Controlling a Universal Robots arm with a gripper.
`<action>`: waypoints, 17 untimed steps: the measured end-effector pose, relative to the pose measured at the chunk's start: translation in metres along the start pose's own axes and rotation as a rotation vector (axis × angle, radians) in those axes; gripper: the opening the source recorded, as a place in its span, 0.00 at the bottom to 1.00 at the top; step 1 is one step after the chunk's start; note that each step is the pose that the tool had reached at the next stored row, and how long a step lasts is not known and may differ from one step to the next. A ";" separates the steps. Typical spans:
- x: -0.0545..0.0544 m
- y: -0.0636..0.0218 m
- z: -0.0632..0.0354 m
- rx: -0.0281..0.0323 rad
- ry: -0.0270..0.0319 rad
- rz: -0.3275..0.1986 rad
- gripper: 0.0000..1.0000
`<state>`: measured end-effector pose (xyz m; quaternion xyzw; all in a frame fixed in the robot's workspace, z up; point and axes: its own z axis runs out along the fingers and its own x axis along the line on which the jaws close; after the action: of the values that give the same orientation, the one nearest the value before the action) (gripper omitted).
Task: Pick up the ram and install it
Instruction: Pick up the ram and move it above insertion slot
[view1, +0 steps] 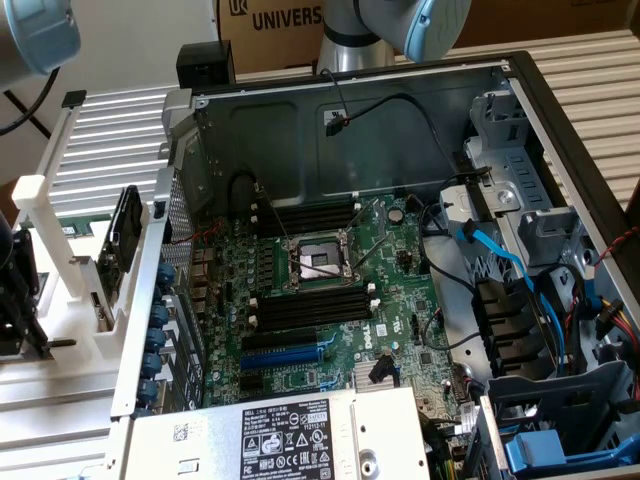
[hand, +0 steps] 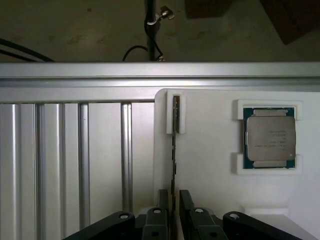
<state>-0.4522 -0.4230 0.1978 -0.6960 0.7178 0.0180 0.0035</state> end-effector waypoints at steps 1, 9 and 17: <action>0.000 0.0000 0.0000 0.0000 -0.0001 0.000 0.22; 0.000 0.0000 0.0002 0.0001 0.0000 0.000 0.13; -0.001 0.0019 -0.0183 0.0008 -0.0001 0.000 0.13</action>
<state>-0.4537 -0.4224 0.2161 -0.6959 0.7179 0.0178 0.0038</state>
